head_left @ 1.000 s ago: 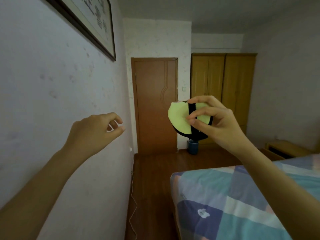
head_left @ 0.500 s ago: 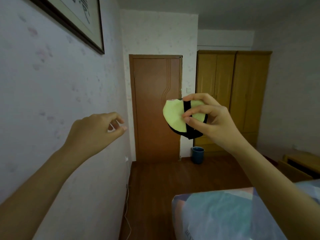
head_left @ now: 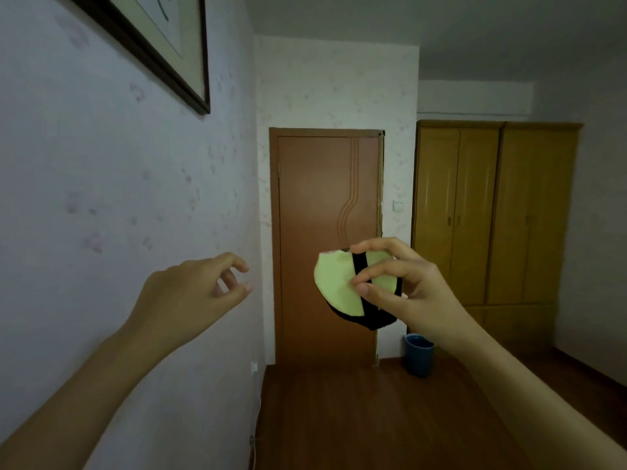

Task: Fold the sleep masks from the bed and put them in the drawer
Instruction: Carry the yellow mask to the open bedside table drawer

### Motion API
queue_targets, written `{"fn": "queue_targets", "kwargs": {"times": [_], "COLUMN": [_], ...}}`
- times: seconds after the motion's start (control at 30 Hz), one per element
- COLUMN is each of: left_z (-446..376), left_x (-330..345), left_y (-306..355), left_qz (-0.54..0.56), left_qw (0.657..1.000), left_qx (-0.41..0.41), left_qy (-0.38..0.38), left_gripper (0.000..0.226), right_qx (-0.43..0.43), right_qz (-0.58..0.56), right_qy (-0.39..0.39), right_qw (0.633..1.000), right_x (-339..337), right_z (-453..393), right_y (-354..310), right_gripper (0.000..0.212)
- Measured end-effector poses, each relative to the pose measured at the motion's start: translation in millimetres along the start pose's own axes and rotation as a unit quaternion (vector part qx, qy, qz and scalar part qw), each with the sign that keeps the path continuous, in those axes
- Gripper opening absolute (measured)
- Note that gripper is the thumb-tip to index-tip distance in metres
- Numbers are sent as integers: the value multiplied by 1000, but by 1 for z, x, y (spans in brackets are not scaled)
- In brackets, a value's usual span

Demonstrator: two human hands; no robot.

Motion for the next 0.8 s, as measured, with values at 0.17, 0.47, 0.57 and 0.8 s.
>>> {"fn": "queue_targets", "kwargs": {"times": [0.17,0.47,0.57,0.8], "left_z": [-89,-221,-273,-391], "left_x": [64,164,207,297], "left_y": [-29,-72,-76,-74], "left_qz": [13,36,40,39], "left_qw": [1000,999,999,999], "left_qx": [14,-7,-9,13], "left_qy": [-15,9,9,-4], "left_gripper": [28,26,25,26], "right_qx": [9,-16,-22,1], "right_qz": [12,-3,3,11], "right_qy": [-1,1,11,30], "right_qw": [1000,1000,1000,999], "right_x": [24,59,63,51], "right_z": [-48,-119,-142,-188], "right_y": [78,242,311,451], "right_gripper": [9,11,12,13]}}
Point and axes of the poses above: each hand's wrist, its own z-axis away from the middle knuckle, its own x-axis out of the palm, y = z × x, the point moved 3 cm from there along -z, towards the middle knuckle, and after that the axes turned 9 degrees about -x, right-handed, at the moved point
